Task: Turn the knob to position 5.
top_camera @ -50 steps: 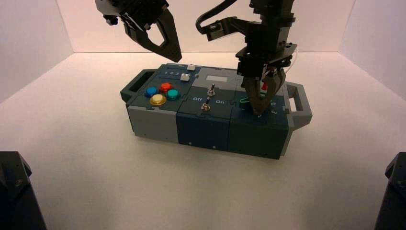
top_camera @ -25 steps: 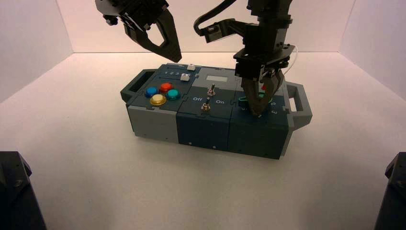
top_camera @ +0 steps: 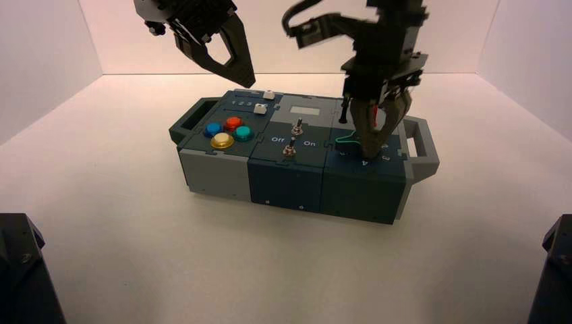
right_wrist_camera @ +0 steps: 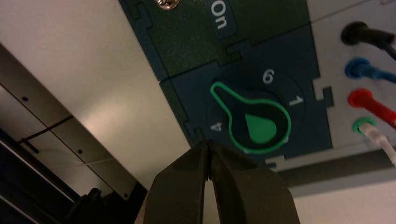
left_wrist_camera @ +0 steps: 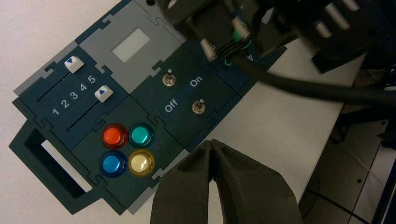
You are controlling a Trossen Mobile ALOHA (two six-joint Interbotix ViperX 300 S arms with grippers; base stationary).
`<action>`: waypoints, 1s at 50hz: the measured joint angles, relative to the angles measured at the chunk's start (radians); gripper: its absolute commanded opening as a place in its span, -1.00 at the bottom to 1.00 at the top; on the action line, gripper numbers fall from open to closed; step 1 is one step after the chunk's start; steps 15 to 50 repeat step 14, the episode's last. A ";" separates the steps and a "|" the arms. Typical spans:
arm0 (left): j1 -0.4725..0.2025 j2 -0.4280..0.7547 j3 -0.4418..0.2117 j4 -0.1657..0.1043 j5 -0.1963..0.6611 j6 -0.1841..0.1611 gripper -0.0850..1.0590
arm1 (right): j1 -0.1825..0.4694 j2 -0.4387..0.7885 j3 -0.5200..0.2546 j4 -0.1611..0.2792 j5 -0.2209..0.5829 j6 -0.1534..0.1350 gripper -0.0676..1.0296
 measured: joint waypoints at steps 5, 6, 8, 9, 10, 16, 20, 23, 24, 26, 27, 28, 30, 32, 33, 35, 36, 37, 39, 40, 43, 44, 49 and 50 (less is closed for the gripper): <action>0.000 0.000 -0.002 0.006 0.002 0.000 -0.91 | 0.000 -0.044 0.015 0.000 0.005 0.000 -0.92; 0.000 0.000 -0.002 0.008 0.000 0.000 -0.91 | 0.000 -0.044 0.015 0.000 0.005 0.000 -0.92; 0.000 0.000 -0.002 0.011 0.002 -0.002 -0.91 | 0.000 -0.055 0.020 0.002 0.005 0.000 -0.92; 0.002 0.000 -0.002 0.012 0.000 -0.002 -0.91 | 0.000 -0.061 0.023 0.002 0.003 0.000 -0.92; 0.002 0.000 0.000 0.012 0.002 0.000 -0.91 | 0.000 -0.064 0.026 0.002 0.003 0.000 -0.92; 0.002 -0.002 -0.002 0.014 0.000 0.000 -0.91 | 0.000 -0.072 0.032 0.002 0.000 0.000 -0.92; 0.002 -0.002 -0.002 0.014 0.000 0.000 -0.91 | 0.000 -0.072 0.032 0.002 0.000 0.000 -0.92; 0.002 -0.002 -0.002 0.014 0.000 0.000 -0.91 | 0.000 -0.072 0.032 0.002 0.000 0.000 -0.92; 0.002 -0.002 -0.002 0.014 0.000 0.000 -0.91 | 0.000 -0.072 0.032 0.002 0.000 0.000 -0.92; 0.002 -0.002 -0.002 0.014 0.000 0.000 -0.91 | 0.000 -0.072 0.032 0.002 0.000 0.000 -0.92; 0.002 -0.002 -0.002 0.014 0.000 0.000 -0.91 | 0.000 -0.072 0.032 0.002 0.000 0.000 -0.92; 0.002 -0.002 -0.002 0.014 0.000 0.000 -0.91 | 0.000 -0.072 0.032 0.002 0.000 0.000 -0.92; 0.002 -0.002 -0.002 0.014 0.000 0.000 -0.91 | 0.000 -0.072 0.032 0.002 0.000 0.000 -0.92; 0.002 -0.002 -0.002 0.014 0.000 0.000 -0.91 | 0.000 -0.072 0.032 0.002 0.000 0.000 -0.92; 0.002 -0.002 -0.002 0.014 0.000 0.000 -0.91 | 0.000 -0.072 0.032 0.002 0.000 0.000 -0.92; 0.002 -0.002 -0.002 0.014 0.000 0.000 -0.91 | 0.000 -0.072 0.032 0.002 0.000 0.000 -0.92; 0.002 -0.002 -0.002 0.014 0.000 0.000 -0.91 | 0.000 -0.072 0.032 0.002 0.000 0.000 -0.92; 0.002 -0.002 -0.002 0.014 0.000 0.000 -0.91 | 0.000 -0.072 0.032 0.002 0.000 0.000 -0.92; 0.002 -0.002 -0.002 0.014 0.000 0.000 -0.91 | 0.000 -0.072 0.032 0.002 0.000 0.000 -0.92; 0.002 -0.002 -0.002 0.014 0.000 0.000 -0.91 | 0.000 -0.072 0.032 0.002 0.000 0.000 -0.92; 0.002 -0.002 -0.002 0.014 0.000 0.000 -0.91 | 0.000 -0.072 0.032 0.002 0.000 0.000 -0.92; 0.002 -0.002 -0.002 0.014 0.000 0.000 -0.91 | 0.000 -0.072 0.032 0.002 0.000 0.000 -0.92; 0.002 -0.002 -0.002 0.014 0.000 0.000 -0.91 | 0.000 -0.072 0.032 0.002 0.000 0.000 -0.92; 0.002 -0.002 -0.002 0.014 0.000 0.000 -0.91 | 0.000 -0.072 0.032 0.002 0.000 0.000 -0.92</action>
